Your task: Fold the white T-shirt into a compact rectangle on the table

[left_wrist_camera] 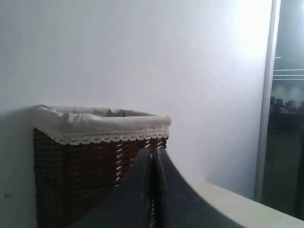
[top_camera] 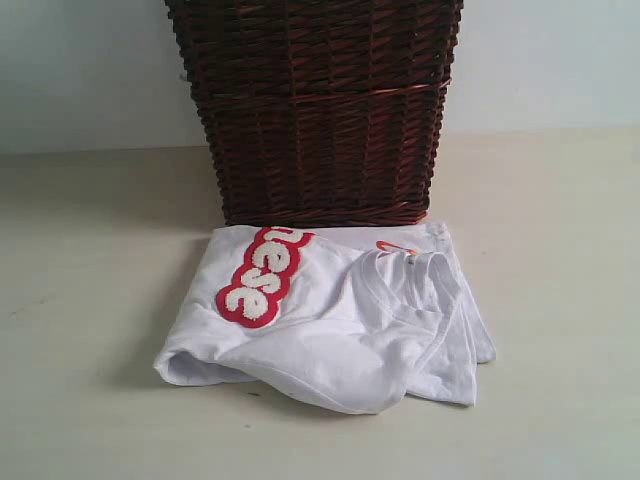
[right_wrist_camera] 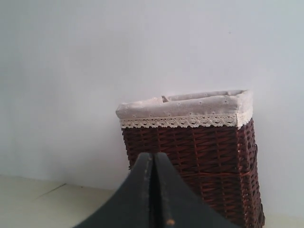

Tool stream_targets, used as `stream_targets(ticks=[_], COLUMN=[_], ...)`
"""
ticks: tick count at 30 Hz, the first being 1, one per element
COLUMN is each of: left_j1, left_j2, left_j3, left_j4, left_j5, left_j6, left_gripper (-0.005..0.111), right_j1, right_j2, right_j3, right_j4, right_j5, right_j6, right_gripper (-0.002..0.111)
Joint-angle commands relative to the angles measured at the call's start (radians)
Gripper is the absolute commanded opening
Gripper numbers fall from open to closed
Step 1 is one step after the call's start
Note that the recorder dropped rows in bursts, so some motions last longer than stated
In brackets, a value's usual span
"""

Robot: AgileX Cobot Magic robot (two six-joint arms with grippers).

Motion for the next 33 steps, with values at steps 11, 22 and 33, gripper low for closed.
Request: stream_targets(ticks=[11, 22, 33], left_j1=[-0.002, -0.002, 0.177], left_j2=[-0.043, -0.043, -0.075], left_j3=[0.034, 0.037, 0.141], left_j4=[-0.015, -0.001, 0.332], left_j5=[0.081, 0.067, 0.110], left_j6=[-0.002, -0.002, -0.328], left_gripper=[0.000, 0.000, 0.000], right_j1=[-0.004, -0.004, -0.004], right_j2=[-0.012, -0.012, -0.012], right_j3=[0.024, 0.024, 0.024], right_j4=[-0.005, -0.005, -0.005], right_j5=[0.006, 0.006, 0.006], right_j6=[-0.001, 0.003, 0.003], right_gripper=[0.000, 0.000, 0.000])
